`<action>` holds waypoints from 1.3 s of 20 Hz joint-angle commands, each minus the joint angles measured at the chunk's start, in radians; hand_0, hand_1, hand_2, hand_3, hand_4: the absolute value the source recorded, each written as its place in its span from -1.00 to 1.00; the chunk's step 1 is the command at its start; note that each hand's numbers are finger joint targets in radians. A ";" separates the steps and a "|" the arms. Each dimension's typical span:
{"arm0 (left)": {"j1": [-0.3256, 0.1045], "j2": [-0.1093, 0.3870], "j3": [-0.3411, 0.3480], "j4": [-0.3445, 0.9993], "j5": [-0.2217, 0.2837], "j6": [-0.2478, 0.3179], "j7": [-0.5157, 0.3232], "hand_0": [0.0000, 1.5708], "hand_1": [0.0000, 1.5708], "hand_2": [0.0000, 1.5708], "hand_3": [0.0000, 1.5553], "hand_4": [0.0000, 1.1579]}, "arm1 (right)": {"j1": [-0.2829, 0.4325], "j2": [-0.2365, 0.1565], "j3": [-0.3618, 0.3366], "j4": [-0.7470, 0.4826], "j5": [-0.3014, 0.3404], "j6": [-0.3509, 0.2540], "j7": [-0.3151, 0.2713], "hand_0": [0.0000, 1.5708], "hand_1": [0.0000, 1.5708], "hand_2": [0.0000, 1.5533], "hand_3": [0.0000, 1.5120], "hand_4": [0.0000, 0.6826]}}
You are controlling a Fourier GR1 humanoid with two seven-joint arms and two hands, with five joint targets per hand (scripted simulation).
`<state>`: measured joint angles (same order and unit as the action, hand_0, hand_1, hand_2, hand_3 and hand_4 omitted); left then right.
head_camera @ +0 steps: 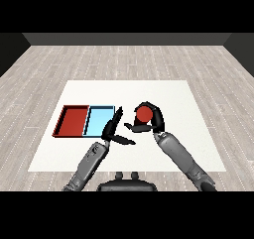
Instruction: Pick the red can and put it in the red box
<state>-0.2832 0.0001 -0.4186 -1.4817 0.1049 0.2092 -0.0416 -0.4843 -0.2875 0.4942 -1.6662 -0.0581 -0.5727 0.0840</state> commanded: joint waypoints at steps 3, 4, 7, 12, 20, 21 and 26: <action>0.074 0.000 -0.015 -0.089 -0.008 -0.011 0.066 -1.00 -1.00 -1.00 -1.00 -1.00 | 0.066 0.090 -0.012 -0.013 0.077 0.066 -0.024 0.86 0.86 0.84 0.81 0.67; 0.016 0.006 0.048 -0.047 0.002 -0.047 0.072 -1.00 -1.00 -1.00 -1.00 -1.00 | 0.072 0.093 -0.006 -0.087 0.113 0.051 0.038 0.85 0.85 0.83 0.81 0.67; -0.056 0.000 -0.003 0.093 0.065 0.042 -0.024 -1.00 -1.00 -1.00 -1.00 -1.00 | 0.018 0.144 -0.053 0.003 0.143 0.082 0.032 0.88 0.88 0.86 0.82 0.66; -0.099 0.000 0.040 0.098 0.074 0.014 -0.007 -1.00 -1.00 -1.00 -1.00 -1.00 | -0.014 0.228 -0.099 0.058 0.153 0.140 0.015 0.90 0.90 0.86 0.81 0.65; 0.023 0.001 0.023 0.062 0.066 -0.039 -0.059 -1.00 -1.00 -1.00 -1.00 -1.00 | 0.016 0.286 -0.050 0.064 0.178 0.149 -0.025 0.86 0.86 0.84 0.81 0.58; -0.092 0.000 -0.032 0.057 0.085 0.063 0.009 -1.00 -1.00 -1.00 -1.00 -1.00 | 0.001 0.286 -0.018 0.066 0.175 0.091 -0.012 0.83 0.83 0.82 0.81 0.56; -0.096 0.019 0.048 0.125 0.032 -0.014 -0.016 -1.00 -1.00 -1.00 -1.00 -0.40 | -0.053 0.287 0.048 0.101 0.132 0.043 -0.027 0.87 0.87 0.83 0.81 0.50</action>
<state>-0.3668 0.0071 -0.4075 -1.3867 0.1633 0.2167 -0.0638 -0.5046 -0.0065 0.4878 -1.5863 0.0928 -0.4810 0.0651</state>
